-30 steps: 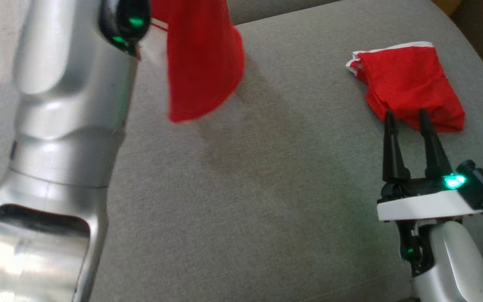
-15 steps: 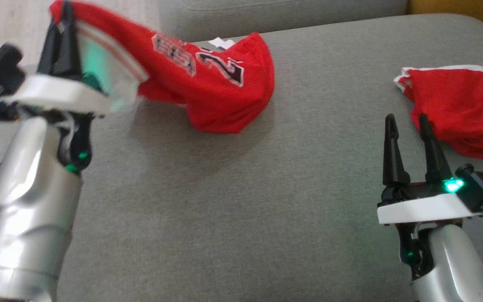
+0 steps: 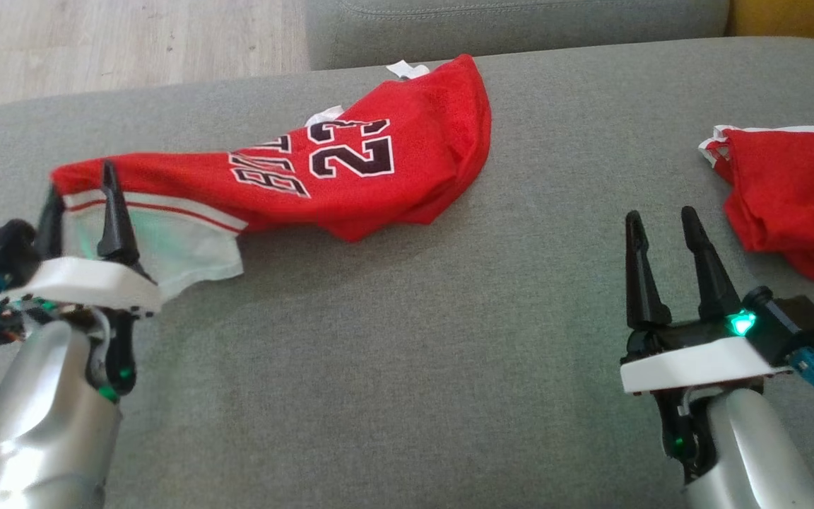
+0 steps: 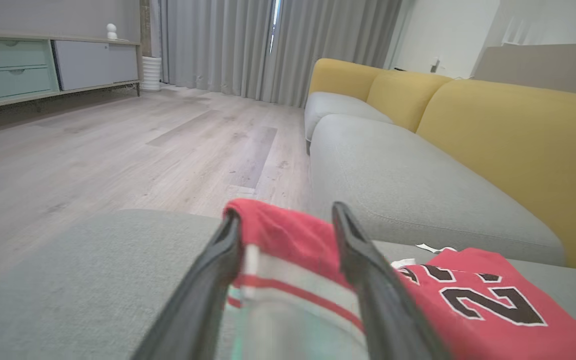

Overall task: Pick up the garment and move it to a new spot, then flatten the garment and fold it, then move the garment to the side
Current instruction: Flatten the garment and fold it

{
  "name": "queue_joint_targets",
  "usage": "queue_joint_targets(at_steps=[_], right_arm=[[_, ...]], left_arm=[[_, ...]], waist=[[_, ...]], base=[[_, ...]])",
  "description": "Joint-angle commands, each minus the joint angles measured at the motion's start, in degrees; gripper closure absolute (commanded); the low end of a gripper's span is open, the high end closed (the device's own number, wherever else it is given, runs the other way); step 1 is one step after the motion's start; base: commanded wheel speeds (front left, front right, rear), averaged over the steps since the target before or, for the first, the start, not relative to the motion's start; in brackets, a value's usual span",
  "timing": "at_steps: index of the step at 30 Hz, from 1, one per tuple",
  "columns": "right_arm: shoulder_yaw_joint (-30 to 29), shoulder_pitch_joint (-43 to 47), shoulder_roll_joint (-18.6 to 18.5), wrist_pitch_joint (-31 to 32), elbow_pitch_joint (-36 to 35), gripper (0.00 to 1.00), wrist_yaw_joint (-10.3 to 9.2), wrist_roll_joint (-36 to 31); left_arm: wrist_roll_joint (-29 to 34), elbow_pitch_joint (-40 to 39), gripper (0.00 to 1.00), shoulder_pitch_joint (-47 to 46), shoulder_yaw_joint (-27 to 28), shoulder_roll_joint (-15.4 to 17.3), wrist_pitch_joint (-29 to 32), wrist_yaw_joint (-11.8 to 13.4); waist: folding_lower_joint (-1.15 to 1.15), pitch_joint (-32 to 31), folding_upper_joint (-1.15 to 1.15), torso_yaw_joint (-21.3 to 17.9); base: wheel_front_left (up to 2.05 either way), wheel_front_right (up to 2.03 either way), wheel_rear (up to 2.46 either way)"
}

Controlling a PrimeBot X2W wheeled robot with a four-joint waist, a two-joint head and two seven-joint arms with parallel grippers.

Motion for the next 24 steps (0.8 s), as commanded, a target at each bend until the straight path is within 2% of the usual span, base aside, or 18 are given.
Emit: queue_joint_targets(at_steps=[1,6,11,18,24], right_arm=[[1.8,-1.1,-0.1,-0.6,-1.7,0.00,0.37,-0.4],[1.6,-1.0,-0.1,-0.6,-1.7,0.00,0.37,-0.6],[0.8,-0.6,-0.1,-0.6,-2.3,0.00,0.37,-0.9],[0.8,0.6,-0.1,-0.6,-3.9,0.00,0.37,-1.0],[1.2,2.4,-0.1,-0.6,-4.2,0.00,0.37,-1.2]], left_arm=[[0.8,-1.2,0.00,-2.1,3.0,3.1,-1.3,1.0],[2.8,-2.7,0.00,-1.1,3.3,3.4,-3.0,2.0],[7.0,-9.1,0.00,1.2,2.3,3.0,-3.6,3.2],[13.1,-22.8,0.00,10.0,0.8,0.3,-3.6,6.1],[17.0,-29.9,0.00,19.0,-1.5,-2.8,-3.6,8.6]], waist=[[0.00,0.0,0.00,-0.1],[0.00,-0.3,0.00,0.2],[0.00,-1.1,0.00,1.3],[0.00,-3.0,0.00,3.2],[0.00,-4.4,0.00,4.4]], base=[[0.00,0.00,0.00],[0.00,0.00,0.00],[0.00,0.00,0.00],[0.00,0.00,0.00],[0.00,0.00,0.00]])
